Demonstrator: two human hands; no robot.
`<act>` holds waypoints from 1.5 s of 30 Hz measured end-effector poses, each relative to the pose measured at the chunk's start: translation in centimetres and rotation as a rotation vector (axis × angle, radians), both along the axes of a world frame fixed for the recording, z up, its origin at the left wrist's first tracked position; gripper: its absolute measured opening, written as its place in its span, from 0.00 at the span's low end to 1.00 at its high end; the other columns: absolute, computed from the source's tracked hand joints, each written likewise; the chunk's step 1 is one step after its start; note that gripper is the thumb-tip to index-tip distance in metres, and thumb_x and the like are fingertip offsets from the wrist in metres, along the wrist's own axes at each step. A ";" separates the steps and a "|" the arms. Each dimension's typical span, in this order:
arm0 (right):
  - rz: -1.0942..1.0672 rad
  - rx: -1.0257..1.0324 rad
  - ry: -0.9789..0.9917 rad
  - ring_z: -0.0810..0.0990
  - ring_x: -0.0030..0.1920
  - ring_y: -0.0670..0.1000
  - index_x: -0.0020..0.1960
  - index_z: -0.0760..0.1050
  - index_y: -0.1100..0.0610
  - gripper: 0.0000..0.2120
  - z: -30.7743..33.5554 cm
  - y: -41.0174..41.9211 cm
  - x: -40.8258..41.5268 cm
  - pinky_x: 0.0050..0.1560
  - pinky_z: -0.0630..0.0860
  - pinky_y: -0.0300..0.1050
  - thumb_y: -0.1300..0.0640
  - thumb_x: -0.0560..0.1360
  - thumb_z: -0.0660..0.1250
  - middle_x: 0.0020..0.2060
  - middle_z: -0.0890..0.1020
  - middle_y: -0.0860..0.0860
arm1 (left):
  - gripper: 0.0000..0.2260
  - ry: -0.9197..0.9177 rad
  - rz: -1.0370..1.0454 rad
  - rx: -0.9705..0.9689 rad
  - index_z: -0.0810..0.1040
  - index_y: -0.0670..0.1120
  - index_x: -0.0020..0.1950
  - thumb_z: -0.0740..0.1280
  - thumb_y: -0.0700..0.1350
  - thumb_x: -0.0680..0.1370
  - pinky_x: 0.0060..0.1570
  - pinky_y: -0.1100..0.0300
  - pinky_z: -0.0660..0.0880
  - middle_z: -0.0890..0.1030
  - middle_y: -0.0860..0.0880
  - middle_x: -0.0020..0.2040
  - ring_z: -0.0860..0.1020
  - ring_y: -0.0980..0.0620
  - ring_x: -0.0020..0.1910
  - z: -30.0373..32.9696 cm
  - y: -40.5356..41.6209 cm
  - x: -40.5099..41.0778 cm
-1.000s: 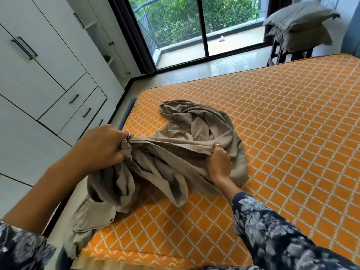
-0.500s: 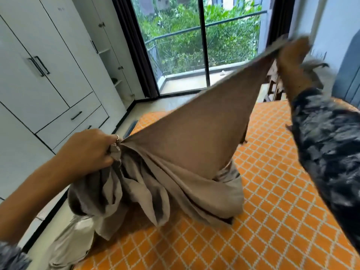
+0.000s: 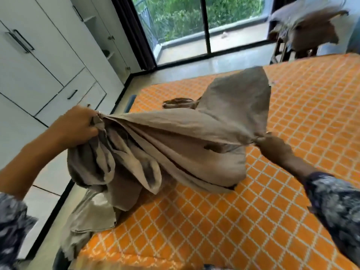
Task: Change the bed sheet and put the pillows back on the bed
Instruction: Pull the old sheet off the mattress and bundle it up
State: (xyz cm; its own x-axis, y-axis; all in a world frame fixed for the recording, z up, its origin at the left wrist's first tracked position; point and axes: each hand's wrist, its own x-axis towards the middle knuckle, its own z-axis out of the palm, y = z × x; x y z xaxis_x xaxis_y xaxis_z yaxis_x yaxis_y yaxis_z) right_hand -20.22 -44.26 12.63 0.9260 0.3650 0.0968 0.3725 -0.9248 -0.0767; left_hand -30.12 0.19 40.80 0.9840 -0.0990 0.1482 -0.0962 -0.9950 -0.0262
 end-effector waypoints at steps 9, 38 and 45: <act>0.381 0.115 0.332 0.72 0.67 0.56 0.75 0.54 0.54 0.24 -4.7 11.5 -6.4 0.66 0.67 0.48 0.61 0.81 0.53 0.69 0.69 0.56 | 0.05 0.006 0.154 0.064 0.79 0.29 0.41 0.67 0.31 0.74 0.45 0.51 0.68 0.80 0.31 0.41 0.78 0.34 0.46 -1.6 3.2 2.5; 0.401 0.107 0.388 0.76 0.57 0.59 0.62 0.72 0.60 0.13 -5.7 21.0 -5.7 0.52 0.73 0.52 0.62 0.81 0.54 0.60 0.70 0.57 | 0.09 0.031 0.149 0.062 0.67 0.44 0.26 0.56 0.47 0.63 0.41 0.55 0.62 0.77 0.33 0.36 0.72 0.40 0.39 0.3 3.7 4.7; 0.181 0.270 0.402 0.77 0.55 0.61 0.61 0.74 0.60 0.14 -5.7 21.4 -4.7 0.52 0.73 0.53 0.61 0.80 0.55 0.63 0.70 0.56 | 0.21 -0.010 0.124 0.122 0.76 0.30 0.37 0.55 0.48 0.64 0.41 0.54 0.64 0.78 0.31 0.39 0.76 0.34 0.43 0.6 3.7 4.9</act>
State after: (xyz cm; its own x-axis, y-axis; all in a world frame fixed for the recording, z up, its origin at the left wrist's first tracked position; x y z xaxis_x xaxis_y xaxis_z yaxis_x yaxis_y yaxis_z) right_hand -24.89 -22.89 6.91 0.8339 0.5336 -0.1412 0.4164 -0.7760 -0.4738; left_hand -25.23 3.93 41.38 0.9883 0.0051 0.1521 0.0278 -0.9887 -0.1476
